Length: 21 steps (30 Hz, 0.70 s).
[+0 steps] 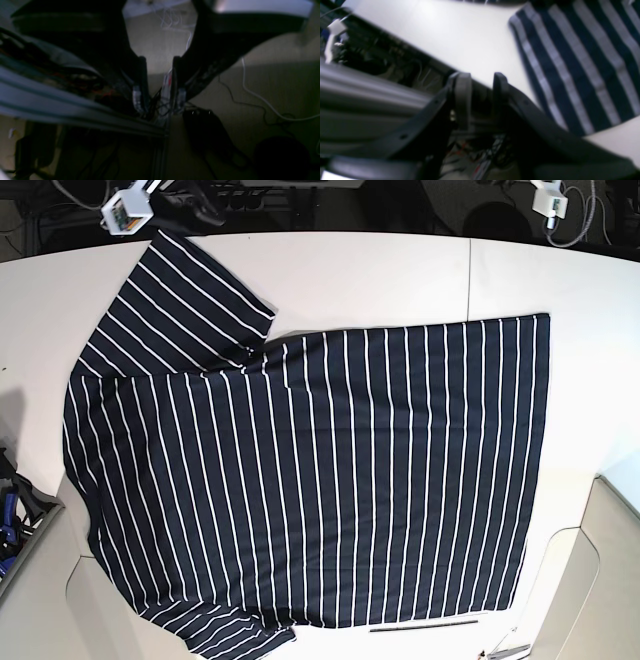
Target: Fold the T-shirt properly
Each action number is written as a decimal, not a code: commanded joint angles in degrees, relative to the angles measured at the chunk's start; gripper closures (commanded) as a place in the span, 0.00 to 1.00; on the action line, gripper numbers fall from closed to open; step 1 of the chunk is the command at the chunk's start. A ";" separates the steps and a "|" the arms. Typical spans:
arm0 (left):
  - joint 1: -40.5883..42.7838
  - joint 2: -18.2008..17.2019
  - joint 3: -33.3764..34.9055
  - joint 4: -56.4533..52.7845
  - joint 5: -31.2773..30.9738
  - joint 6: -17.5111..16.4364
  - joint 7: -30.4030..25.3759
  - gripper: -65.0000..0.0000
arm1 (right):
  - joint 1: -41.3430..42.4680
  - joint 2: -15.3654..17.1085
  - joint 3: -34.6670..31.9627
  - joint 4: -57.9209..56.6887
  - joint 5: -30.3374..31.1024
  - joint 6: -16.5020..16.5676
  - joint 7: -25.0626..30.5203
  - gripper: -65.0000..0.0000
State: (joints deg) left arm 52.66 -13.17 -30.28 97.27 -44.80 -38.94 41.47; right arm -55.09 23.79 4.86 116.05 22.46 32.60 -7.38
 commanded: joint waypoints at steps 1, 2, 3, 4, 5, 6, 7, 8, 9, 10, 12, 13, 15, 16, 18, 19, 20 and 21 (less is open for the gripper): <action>0.85 -0.37 -1.57 1.55 -2.19 -1.06 0.52 0.72 | -0.61 0.28 1.36 1.25 1.75 0.42 1.09 0.77; 0.85 -0.37 -2.75 2.38 -3.65 -1.06 1.38 0.72 | -0.50 0.28 2.49 1.36 2.84 0.39 1.07 0.77; 0.85 -0.37 -3.80 3.10 -4.81 -1.06 1.95 0.72 | -0.48 0.26 3.67 1.38 3.76 0.33 1.07 0.77; 0.85 -0.37 -4.76 3.80 -5.62 -1.06 2.12 0.72 | -0.50 0.15 4.76 1.38 4.48 0.20 1.07 0.77; 0.83 -0.39 -5.75 4.57 -6.05 -1.06 2.10 0.72 | -0.50 0.11 5.90 1.36 5.18 0.20 0.79 0.77; 0.81 -0.39 -6.64 5.33 -6.49 -1.06 2.08 0.72 | -0.48 0.13 6.91 1.36 5.90 0.17 0.24 0.77; 0.81 -0.39 -7.48 6.16 -7.08 -1.06 2.05 0.70 | -0.46 0.13 7.98 1.36 6.69 0.17 -0.35 0.77; 0.81 -0.46 -8.17 7.04 -7.63 -1.06 2.08 0.66 | -0.46 0.13 8.98 1.36 7.43 0.13 -0.76 0.77; 0.81 -0.76 -8.59 7.78 -8.00 -1.06 2.08 0.61 | -0.44 0.13 9.97 1.36 8.09 -0.07 -1.51 0.77; 0.81 -1.29 -8.81 8.35 -8.24 -1.06 2.08 0.56 | -0.31 0.13 10.88 1.36 8.96 -0.61 -2.45 0.73; 0.61 -2.58 -8.85 9.14 -8.46 -1.06 2.05 0.49 | 0.42 0.13 12.46 1.27 10.21 -3.37 -4.79 0.62; 0.46 -3.10 -8.85 9.29 -8.46 -1.06 2.01 0.49 | 0.92 0.13 13.11 1.18 10.14 -5.57 -5.64 0.55; -0.22 -4.13 -8.85 9.27 -8.57 -1.06 1.84 0.49 | 2.32 0.13 14.27 0.85 10.12 -10.73 -6.82 0.45; -0.70 -4.42 -8.85 9.27 -8.52 -1.06 1.84 0.49 | 3.15 0.13 14.91 0.66 10.10 -12.94 -7.41 0.42; -1.57 -5.14 -8.85 9.27 -8.55 -1.06 1.90 0.49 | 5.05 0.13 16.15 0.24 9.64 -15.39 -9.81 0.40; -1.99 -5.40 -8.85 9.27 -8.57 -0.87 1.88 0.49 | 5.86 0.15 16.63 -0.04 9.46 -15.82 -11.17 0.40; -2.32 -5.75 -8.85 9.27 -8.55 -0.33 1.88 0.49 | 6.60 0.13 16.96 -0.39 9.49 -16.00 -12.41 0.40; -2.56 -5.99 -8.85 9.27 -8.59 0.00 1.77 0.49 | 7.17 0.13 17.07 -0.83 9.49 -15.98 -13.29 0.40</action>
State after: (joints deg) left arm 49.50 -18.46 -38.65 105.75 -52.58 -38.59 44.12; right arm -47.55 23.49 21.43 114.52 31.48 16.40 -21.61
